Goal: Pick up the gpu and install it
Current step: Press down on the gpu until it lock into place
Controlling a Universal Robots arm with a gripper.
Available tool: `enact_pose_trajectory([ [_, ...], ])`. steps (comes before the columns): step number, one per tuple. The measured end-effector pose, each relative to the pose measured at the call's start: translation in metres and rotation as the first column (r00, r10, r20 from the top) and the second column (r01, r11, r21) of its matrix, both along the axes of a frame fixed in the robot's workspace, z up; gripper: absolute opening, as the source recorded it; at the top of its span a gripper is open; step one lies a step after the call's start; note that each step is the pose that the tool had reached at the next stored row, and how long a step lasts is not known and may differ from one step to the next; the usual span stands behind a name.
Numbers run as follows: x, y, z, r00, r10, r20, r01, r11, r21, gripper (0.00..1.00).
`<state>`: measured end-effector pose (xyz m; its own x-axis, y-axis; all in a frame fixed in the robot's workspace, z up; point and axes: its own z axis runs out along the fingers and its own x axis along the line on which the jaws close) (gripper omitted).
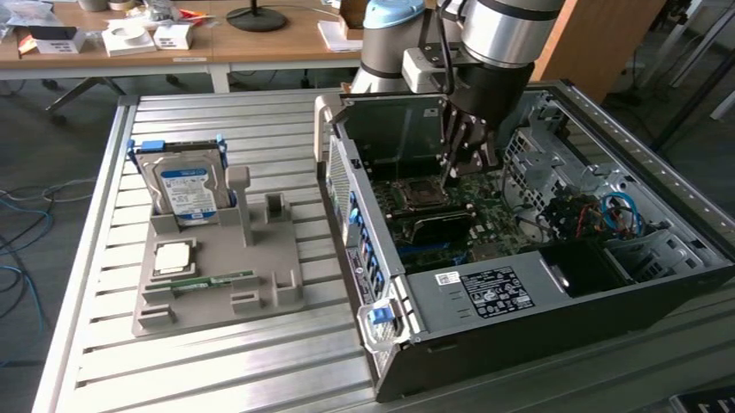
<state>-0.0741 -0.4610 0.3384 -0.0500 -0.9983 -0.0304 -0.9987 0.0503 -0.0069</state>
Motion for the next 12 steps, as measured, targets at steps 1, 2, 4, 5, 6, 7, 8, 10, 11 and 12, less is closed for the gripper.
enact_pose_trajectory([
  [1,0.0000,0.0000,0.0000,1.0000,0.000,0.0000,0.000,1.0000,0.0000,0.14],
  [2,0.0000,0.0000,0.0000,1.0000,0.000,0.0000,0.000,1.0000,0.0000,0.11],
  [4,0.0000,0.0000,0.0000,1.0000,0.000,0.0000,0.000,1.0000,0.0000,0.11],
  [5,0.0000,0.0000,0.0000,1.0000,0.000,0.0001,0.000,1.0000,0.0000,0.11],
  [6,0.0000,0.0000,0.0000,1.0000,0.000,0.0000,0.000,1.0000,-0.0001,0.11],
  [7,0.0000,0.0000,0.0000,1.0000,0.000,0.0000,0.000,1.0000,0.0000,0.11],
  [8,0.0000,0.0000,0.0000,1.0000,0.000,0.0000,0.000,1.0000,0.0000,0.11],
  [10,0.0000,0.0000,0.0000,1.0000,0.000,0.0000,0.000,1.0000,0.0000,0.11],
  [11,-0.0004,0.0006,0.0000,1.0000,0.000,0.0000,0.000,1.0000,-0.0003,0.11],
  [12,-0.0008,0.0015,-0.0001,1.0000,-0.001,-0.0001,0.001,1.0000,-0.0001,0.11],
])
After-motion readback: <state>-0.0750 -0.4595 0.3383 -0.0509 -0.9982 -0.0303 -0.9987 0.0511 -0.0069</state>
